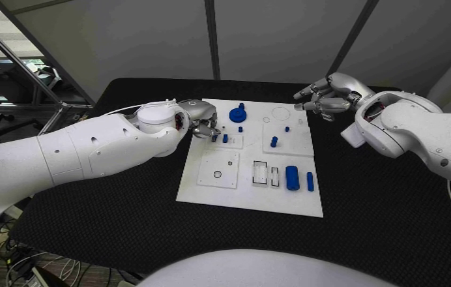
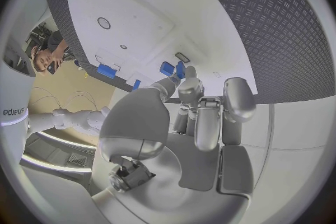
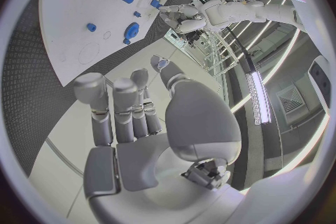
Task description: Assemble the parts on the task board
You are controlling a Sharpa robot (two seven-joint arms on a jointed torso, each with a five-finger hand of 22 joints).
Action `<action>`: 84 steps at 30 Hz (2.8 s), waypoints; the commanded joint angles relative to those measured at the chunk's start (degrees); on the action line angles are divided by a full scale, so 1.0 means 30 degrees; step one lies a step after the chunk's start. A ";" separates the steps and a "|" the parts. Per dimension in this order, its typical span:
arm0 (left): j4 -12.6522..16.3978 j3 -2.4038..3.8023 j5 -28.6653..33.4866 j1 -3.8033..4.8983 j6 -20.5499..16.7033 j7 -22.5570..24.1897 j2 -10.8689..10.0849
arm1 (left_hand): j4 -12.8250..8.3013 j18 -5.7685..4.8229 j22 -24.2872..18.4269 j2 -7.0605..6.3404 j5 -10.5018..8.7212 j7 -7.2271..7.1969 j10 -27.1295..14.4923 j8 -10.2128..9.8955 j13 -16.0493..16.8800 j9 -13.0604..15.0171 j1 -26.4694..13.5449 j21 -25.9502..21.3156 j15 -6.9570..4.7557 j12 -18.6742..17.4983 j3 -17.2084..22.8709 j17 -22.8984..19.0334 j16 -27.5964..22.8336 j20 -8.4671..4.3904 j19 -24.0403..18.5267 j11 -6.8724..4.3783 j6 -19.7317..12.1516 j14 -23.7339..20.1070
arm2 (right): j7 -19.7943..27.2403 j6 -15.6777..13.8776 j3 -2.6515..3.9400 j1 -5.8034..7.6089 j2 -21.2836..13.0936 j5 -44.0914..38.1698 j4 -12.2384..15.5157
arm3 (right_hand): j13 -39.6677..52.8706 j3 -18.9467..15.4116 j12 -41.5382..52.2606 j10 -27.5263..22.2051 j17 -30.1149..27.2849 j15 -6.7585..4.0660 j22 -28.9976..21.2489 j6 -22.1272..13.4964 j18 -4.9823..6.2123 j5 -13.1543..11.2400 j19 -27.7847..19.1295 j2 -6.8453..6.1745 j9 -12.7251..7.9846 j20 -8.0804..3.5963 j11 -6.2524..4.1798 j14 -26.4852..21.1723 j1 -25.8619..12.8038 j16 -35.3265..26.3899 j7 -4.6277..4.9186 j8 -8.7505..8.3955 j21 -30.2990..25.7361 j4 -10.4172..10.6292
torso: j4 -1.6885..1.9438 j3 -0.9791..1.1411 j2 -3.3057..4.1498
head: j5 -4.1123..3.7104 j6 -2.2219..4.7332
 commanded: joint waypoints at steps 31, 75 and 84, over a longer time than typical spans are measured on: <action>-0.0025 0.0017 -0.0220 0.0023 0.2030 -0.0319 -0.0036 | -0.2930 -0.0533 0.0011 -0.0139 -0.0081 -0.0041 0.0558 0.0024 -0.0007 0.0026 0.0116 0.0029 -0.0118 -0.0034 0.3220 0.3749 0.0057 0.0009 0.0086 -0.0401 0.0176 0.1643 | 0.0229 0.0137 0.0015 0.0033 0.0077 -0.0029 -0.0041 | 0.0024 0.0059 0.0081 0.0018 0.0028 -0.0021 0.0027 -0.0107 0.0081 0.0041 0.0117 0.0004 0.0000 0.0026 0.0028 0.0171 -0.0133 -0.0119 0.0028 -0.0021 -0.0066 0.0012 | 0.0013 -0.0005 -0.0014 | 0.0097 -0.0023; -0.0190 0.0025 0.0054 0.0053 0.2028 0.0163 0.0219 | -0.0716 -0.0561 0.0198 -0.0722 -0.0288 -0.0341 0.0822 0.0395 0.0045 0.0634 -0.0859 0.0057 -0.0233 0.0274 0.3304 0.3862 0.0153 -0.0072 0.0166 -0.0585 0.0532 0.1677 | 0.0212 0.0129 0.0013 0.0033 0.0102 -0.0029 -0.0016 | -0.0039 0.0111 0.0090 0.0001 0.0013 -0.0027 -0.0007 -0.0121 0.0086 0.0042 0.0135 0.0002 -0.0003 0.0020 0.0024 0.0189 -0.0196 -0.0186 0.0025 -0.0030 -0.0122 0.0023 | -0.0013 0.0027 0.0003 | -0.0016 -0.0117; -0.0385 0.0027 0.0081 0.0071 0.2331 -0.0159 0.0401 | 0.0369 -0.0602 0.0369 -0.1119 -0.0293 -0.0541 0.0990 0.0670 0.0262 0.1050 -0.0986 0.0172 -0.0361 0.0693 0.3097 0.3982 0.0258 -0.0198 0.0290 -0.0739 0.0730 0.1710 | 0.0198 0.0114 0.0014 0.0034 0.0088 -0.0029 0.0015 | -0.0039 0.0111 0.0090 0.0001 0.0013 -0.0027 -0.0007 -0.0121 0.0086 0.0042 0.0135 0.0002 -0.0003 0.0020 0.0024 0.0189 -0.0196 -0.0186 0.0025 -0.0030 -0.0122 0.0023 | -0.0013 0.0020 0.0004 | -0.0043 -0.0151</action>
